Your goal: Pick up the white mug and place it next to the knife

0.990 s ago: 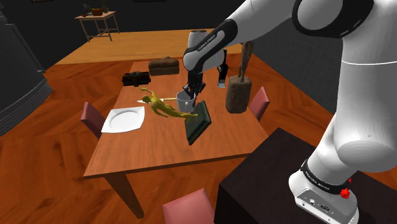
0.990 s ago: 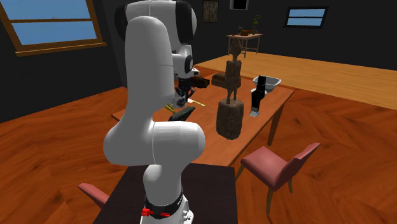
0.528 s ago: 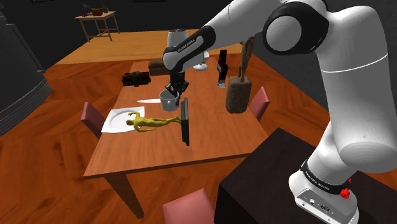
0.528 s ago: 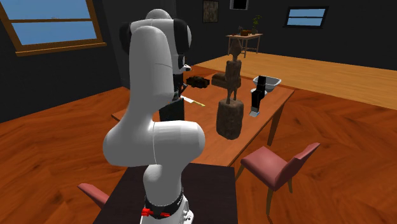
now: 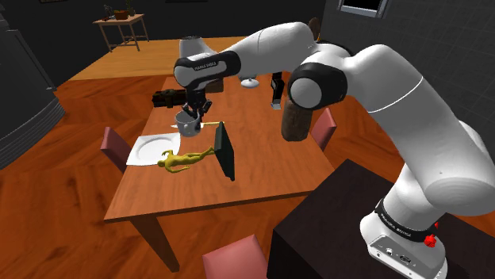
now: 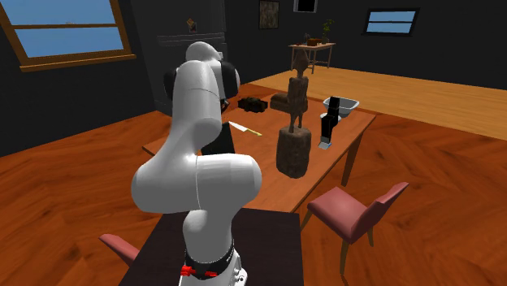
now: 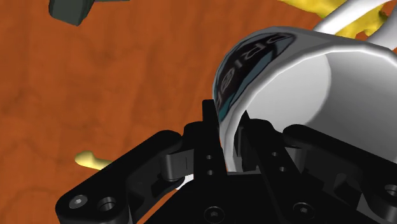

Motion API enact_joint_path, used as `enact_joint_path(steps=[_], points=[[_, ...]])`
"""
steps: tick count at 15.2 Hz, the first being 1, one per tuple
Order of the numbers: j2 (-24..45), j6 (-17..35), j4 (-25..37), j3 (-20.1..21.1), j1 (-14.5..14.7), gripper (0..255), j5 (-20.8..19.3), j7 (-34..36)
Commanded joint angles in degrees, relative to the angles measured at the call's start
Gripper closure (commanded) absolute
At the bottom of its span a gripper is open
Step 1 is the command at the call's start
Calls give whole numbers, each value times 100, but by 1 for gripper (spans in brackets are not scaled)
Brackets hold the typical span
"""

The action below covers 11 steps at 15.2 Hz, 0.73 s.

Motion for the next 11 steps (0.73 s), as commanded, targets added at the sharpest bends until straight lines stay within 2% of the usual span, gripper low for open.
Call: enact_joint_path(steps=[1, 11], points=[[433, -248, 684, 18, 2, 255, -4, 79], [730, 289, 443, 38, 7, 255, 21, 53]])
